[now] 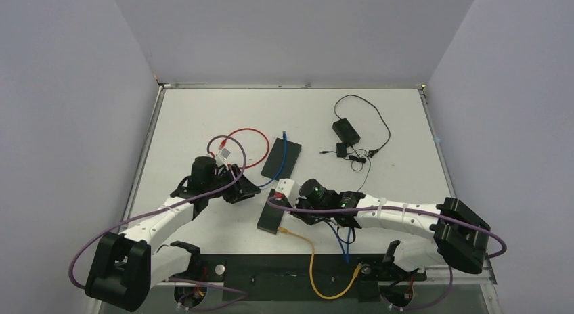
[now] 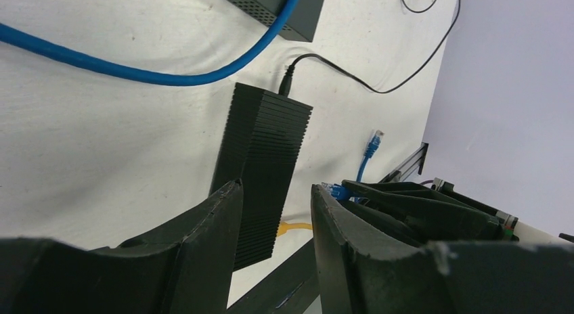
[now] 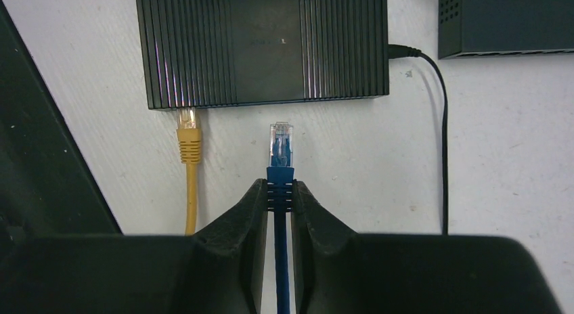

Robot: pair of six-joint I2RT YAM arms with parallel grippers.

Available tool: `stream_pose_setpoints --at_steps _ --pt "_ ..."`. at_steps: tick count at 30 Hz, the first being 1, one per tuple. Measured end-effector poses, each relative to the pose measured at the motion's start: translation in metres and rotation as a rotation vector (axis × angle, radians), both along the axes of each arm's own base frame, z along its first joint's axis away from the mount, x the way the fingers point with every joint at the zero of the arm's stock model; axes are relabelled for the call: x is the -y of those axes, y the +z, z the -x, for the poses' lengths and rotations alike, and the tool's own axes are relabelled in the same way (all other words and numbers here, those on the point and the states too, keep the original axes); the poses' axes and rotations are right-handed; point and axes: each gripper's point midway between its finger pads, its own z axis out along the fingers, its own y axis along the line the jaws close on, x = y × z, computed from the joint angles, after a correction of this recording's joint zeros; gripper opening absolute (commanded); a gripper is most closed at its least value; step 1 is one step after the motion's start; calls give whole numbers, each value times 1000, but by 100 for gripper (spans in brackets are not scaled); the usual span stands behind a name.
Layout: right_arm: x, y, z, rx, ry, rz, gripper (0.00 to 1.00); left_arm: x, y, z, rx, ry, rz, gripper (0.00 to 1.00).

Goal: Insert the plug into the switch port
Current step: Insert the connector into the switch port.

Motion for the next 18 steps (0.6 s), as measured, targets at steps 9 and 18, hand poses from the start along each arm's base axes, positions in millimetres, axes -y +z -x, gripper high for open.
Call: stream_pose_setpoints --at_steps 9,18 --pt "-14 -24 15 -59 -13 25 0 -1 -15 -1 -26 5 -14 39" --pt "-21 -32 16 -44 -63 6 0 0 -27 -3 -48 -3 -28 39"
